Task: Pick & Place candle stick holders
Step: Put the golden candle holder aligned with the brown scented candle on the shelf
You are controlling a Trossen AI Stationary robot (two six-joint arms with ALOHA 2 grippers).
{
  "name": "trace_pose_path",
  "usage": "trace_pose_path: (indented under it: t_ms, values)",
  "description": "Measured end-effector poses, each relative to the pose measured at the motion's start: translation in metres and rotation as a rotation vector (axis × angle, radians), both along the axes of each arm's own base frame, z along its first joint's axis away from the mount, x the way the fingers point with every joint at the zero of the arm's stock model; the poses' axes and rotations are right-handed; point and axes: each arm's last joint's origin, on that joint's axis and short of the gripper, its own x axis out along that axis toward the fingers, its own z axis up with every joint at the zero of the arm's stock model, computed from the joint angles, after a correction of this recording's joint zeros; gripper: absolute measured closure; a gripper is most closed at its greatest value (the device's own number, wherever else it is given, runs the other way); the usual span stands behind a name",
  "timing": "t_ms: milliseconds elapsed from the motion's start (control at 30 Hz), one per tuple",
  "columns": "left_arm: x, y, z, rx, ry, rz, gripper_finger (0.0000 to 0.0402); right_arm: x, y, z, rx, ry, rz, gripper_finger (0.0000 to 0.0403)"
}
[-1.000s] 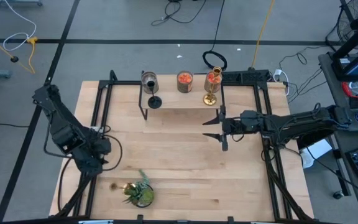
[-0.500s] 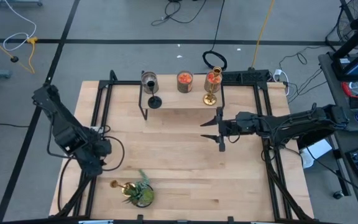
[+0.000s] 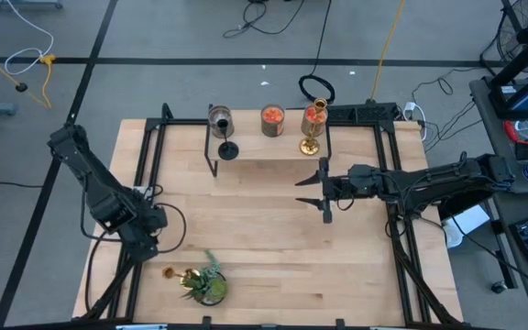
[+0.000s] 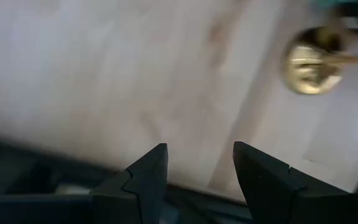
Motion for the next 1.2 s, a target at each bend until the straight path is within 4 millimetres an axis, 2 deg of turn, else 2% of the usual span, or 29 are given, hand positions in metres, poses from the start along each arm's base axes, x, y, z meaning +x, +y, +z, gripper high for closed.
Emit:
trace_pose_path:
  t_ms: [267,500,700,1000,1200]
  values:
    - [0.012,-0.017,0.007,-0.034,-0.275,-0.359,0.0213,0.000,0.000,0.000,-0.003,-0.003,0.001,0.0215]
    - [0.018,-0.022,0.012,0.006,-0.412,-0.402,0.0213,0.000,0.000,0.000,-0.004,-0.002,0.001,0.0215]
    - [0.025,-0.030,0.013,0.013,-0.566,-0.539,0.0213,0.000,0.000,0.000,-0.004,-0.002,0.001,0.0215]
    - [0.023,-0.037,0.004,-0.038,-0.607,-0.612,0.0213,0.000,0.000,0.000,-0.004,-0.003,0.001,0.0215]
    - [0.027,-0.046,0.013,-0.049,-0.757,-0.704,0.0213,0.000,0.000,0.001,-0.003,-0.007,0.001,0.0216]
